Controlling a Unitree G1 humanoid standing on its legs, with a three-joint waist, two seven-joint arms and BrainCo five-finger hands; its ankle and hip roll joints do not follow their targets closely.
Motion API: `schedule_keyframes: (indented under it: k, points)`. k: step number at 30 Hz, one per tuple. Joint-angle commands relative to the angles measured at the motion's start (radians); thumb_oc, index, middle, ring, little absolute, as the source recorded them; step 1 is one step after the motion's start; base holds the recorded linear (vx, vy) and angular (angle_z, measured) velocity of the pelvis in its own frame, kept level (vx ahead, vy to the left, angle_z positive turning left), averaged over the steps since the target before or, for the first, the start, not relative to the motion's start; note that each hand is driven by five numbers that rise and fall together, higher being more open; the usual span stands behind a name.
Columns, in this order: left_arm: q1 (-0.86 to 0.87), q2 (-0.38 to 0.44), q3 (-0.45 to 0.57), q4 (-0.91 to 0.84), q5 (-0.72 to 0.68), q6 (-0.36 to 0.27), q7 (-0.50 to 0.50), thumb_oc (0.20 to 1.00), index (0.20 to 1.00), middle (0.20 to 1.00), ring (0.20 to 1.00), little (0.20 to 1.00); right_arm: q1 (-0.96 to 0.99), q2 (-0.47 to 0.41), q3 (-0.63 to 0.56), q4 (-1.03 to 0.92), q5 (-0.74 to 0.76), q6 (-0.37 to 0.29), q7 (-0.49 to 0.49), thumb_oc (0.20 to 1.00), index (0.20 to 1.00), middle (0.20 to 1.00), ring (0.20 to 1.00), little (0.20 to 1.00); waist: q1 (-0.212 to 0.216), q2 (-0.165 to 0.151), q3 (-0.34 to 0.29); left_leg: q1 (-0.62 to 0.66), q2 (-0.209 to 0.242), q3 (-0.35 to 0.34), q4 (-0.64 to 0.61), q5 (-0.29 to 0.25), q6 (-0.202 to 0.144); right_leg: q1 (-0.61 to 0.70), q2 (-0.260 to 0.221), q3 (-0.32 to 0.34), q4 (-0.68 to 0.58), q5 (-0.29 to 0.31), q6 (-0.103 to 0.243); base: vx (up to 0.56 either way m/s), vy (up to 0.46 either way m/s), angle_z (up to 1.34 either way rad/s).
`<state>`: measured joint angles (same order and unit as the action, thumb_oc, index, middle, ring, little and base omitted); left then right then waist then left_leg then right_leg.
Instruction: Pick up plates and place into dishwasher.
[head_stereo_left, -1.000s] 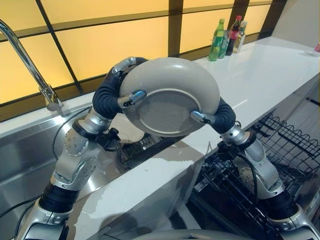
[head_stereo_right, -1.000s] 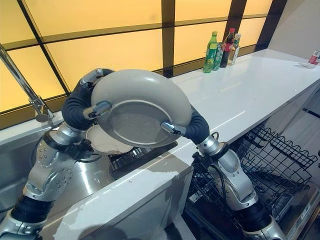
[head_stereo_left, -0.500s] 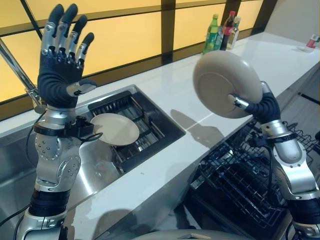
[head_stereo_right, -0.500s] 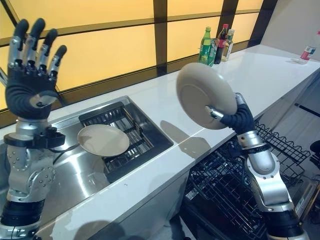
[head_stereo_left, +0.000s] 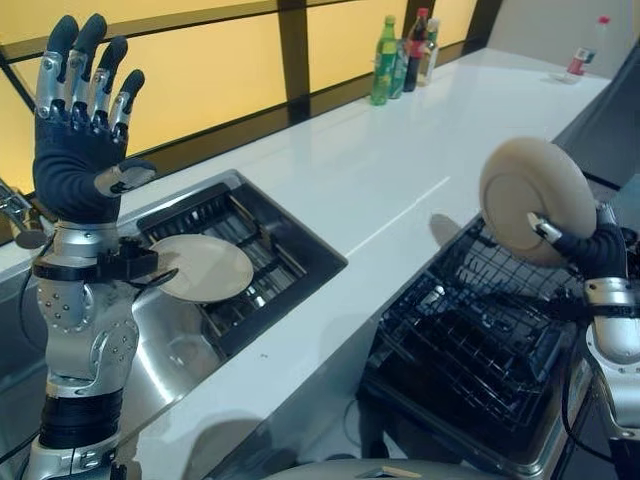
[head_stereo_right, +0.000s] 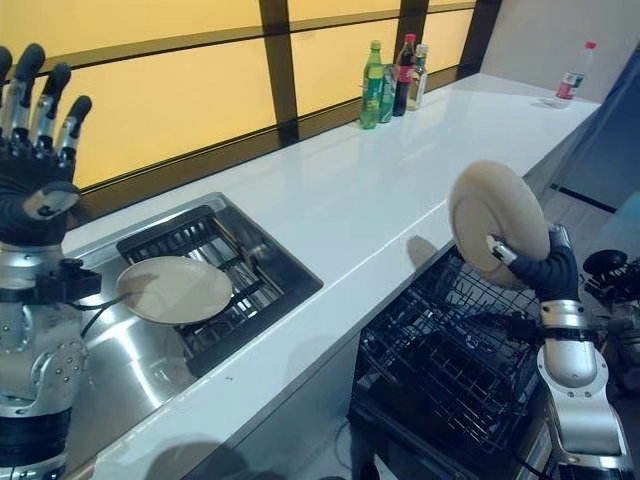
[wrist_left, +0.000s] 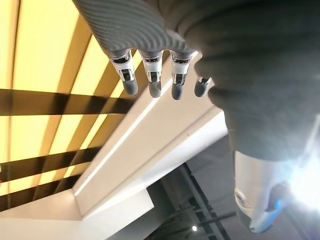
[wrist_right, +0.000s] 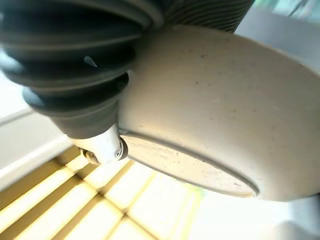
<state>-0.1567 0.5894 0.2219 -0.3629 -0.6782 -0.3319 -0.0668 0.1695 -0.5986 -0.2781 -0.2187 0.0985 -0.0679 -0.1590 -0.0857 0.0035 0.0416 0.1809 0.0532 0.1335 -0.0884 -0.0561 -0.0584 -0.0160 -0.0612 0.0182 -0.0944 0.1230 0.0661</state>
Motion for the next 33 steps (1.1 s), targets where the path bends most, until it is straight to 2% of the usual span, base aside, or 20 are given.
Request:
schedule_keyframes:
  k: [1, 4, 6, 10, 16, 22, 26, 30, 33]
  points:
    - [-0.025, 0.056, 0.005, 0.074, 0.042, -0.003, 0.067, 1.000, 1.000, 1.000, 1.000, 1.000, -0.028, -0.035, -0.056, -0.005, -0.032, -0.008, -0.056, 0.200, 0.200, 0.200, 0.200, 0.200, -0.047, 0.006, -0.011, -0.077, -0.001, -0.015, 0.006, 0.004, 0.019, 0.046, -0.039, -0.002, 0.101, -0.150, 0.060, -0.09, -0.055, -0.19]
    - [-0.025, 0.050, -0.001, 0.100, 0.057, 0.002, 0.096, 1.000, 1.000, 1.000, 1.000, 1.000, -0.020, -0.036, -0.049, 0.050, -0.043, -0.012, -0.066, 0.200, 0.200, 0.200, 0.200, 0.200, -0.065, 0.017, 0.016, -0.087, 0.000, -0.003, 0.002, 0.007, 0.016, 0.026, -0.044, 0.013, 0.094, -0.136, 0.066, -0.05, -0.067, -0.21]
    - [-0.013, 0.046, -0.001, 0.097, 0.063, 0.008, 0.111, 1.000, 1.000, 1.000, 1.000, 1.000, -0.014, -0.041, -0.051, 0.062, 0.027, -0.011, -0.045, 0.200, 0.200, 0.200, 0.200, 0.200, -0.071, 0.024, 0.034, -0.102, -0.001, 0.000, 0.001, 0.010, 0.015, 0.010, -0.047, 0.021, 0.087, -0.129, 0.070, -0.09, -0.076, -0.13]
    - [-0.049, 0.028, -0.026, 0.139, 0.082, -0.038, 0.129, 1.000, 1.000, 1.000, 1.000, 1.000, -0.060, -0.038, -0.015, 0.128, 0.034, -0.032, -0.029, 0.200, 0.200, 0.200, 0.200, 0.200, -0.081, 0.046, 0.088, -0.149, 0.001, 0.001, 0.002, 0.028, 0.008, -0.047, -0.047, 0.029, 0.096, -0.118, 0.069, -0.16, -0.038, -0.09]
    - [-0.046, 0.032, -0.031, 0.104, 0.093, -0.024, 0.158, 1.000, 1.000, 1.000, 1.000, 1.000, -0.099, -0.069, 0.058, 0.214, -0.038, 0.026, 0.036, 0.200, 0.200, 0.200, 0.200, 0.200, -0.063, 0.061, 0.131, -0.180, 0.008, -0.011, 0.007, 0.051, -0.006, -0.063, -0.045, 0.017, 0.102, -0.120, 0.061, -0.03, -0.078, -0.09]
    - [-0.047, 0.043, -0.054, 0.110, 0.088, -0.021, 0.161, 1.000, 1.000, 1.000, 1.000, 1.000, -0.134, -0.118, 0.120, 0.304, -0.014, 0.017, 0.156, 0.200, 0.200, 0.200, 0.200, 0.200, -0.027, 0.056, 0.143, -0.189, 0.027, -0.040, 0.017, 0.070, -0.024, -0.042, -0.040, -0.025, 0.105, -0.129, 0.048, 0.05, -0.109, 0.04]
    - [-0.053, 0.070, -0.070, 0.121, 0.071, -0.009, 0.155, 1.000, 1.000, 1.000, 1.000, 1.000, -0.154, -0.146, 0.149, 0.341, 0.035, -0.029, 0.251, 0.200, 0.200, 0.200, 0.200, 0.200, 0.005, 0.041, 0.136, -0.192, 0.042, -0.061, 0.025, 0.077, -0.036, -0.020, -0.038, -0.066, 0.103, -0.137, 0.043, 0.08, -0.123, 0.13]
    - [-0.049, 0.091, -0.083, 0.147, 0.052, -0.009, 0.145, 1.000, 1.000, 1.000, 1.000, 1.000, -0.167, -0.188, 0.170, 0.376, 0.057, -0.074, 0.303, 0.200, 0.200, 0.200, 0.200, 0.200, 0.030, 0.025, 0.119, -0.184, 0.057, -0.072, 0.026, 0.081, -0.045, 0.005, -0.032, -0.101, 0.096, -0.143, 0.039, 0.11, -0.113, 0.18]
    - [-0.040, 0.100, -0.083, 0.160, 0.041, -0.003, 0.137, 1.000, 1.000, 1.000, 1.000, 1.000, -0.192, -0.218, 0.160, 0.375, 0.140, -0.094, 0.348, 0.200, 0.200, 0.200, 0.200, 0.200, 0.046, 0.013, 0.103, -0.171, 0.068, -0.075, 0.024, 0.082, -0.049, 0.028, -0.027, -0.118, 0.088, -0.147, 0.036, 0.12, -0.078, 0.15]
